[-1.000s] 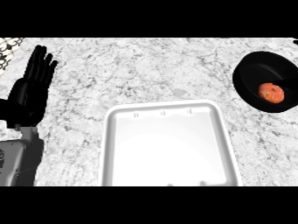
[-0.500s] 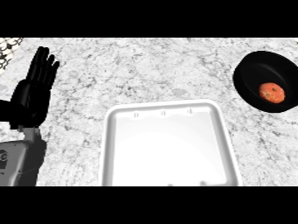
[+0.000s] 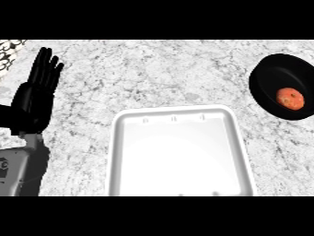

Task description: Pick the squash from the tray and place it in the pot

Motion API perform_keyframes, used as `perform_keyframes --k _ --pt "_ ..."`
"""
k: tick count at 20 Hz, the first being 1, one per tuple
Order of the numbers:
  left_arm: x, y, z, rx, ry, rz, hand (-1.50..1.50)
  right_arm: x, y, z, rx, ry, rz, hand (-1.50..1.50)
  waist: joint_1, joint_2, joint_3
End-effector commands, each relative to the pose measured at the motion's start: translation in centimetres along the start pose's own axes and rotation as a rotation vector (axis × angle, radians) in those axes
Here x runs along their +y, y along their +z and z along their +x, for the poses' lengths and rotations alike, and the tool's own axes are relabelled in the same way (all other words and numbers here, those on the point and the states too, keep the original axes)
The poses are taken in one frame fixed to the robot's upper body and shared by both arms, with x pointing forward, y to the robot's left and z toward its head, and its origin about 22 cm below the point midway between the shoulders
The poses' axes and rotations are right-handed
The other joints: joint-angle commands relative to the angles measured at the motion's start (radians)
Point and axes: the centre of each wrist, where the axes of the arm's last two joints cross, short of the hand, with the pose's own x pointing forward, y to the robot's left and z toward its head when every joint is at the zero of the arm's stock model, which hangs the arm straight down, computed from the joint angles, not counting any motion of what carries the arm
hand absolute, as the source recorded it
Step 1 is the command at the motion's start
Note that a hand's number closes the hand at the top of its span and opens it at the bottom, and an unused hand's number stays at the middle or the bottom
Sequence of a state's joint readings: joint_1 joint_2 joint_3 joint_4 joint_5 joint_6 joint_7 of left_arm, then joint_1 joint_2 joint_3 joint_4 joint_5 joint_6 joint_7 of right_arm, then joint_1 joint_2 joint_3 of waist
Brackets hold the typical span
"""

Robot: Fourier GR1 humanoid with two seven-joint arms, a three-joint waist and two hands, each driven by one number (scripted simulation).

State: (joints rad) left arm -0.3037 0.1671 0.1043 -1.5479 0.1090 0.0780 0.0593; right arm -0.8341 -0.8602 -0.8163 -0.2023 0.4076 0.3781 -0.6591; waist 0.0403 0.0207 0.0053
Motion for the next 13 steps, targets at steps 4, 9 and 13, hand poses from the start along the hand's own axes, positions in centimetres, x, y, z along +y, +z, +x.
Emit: perform_keyframes --k 4,9,13 --pt "0.5 -0.1 -0.1 -0.010 0.004 -0.011 0.00 -4.1 2.9 -0.2 -0.022 -0.018 -0.062 -1.50 0.010 0.008 0.003" --pt "0.0 0.7 -0.8 -0.013 0.011 -0.014 0.00 -7.3 3.9 1.5 -0.005 -0.020 -0.068 -1.50 0.019 0.010 0.005" --pt "0.4 -0.1 0.0 -0.015 0.018 -0.023 0.00 -8.0 4.4 1.7 -0.010 -0.002 -0.093 -1.50 0.023 0.012 0.006"
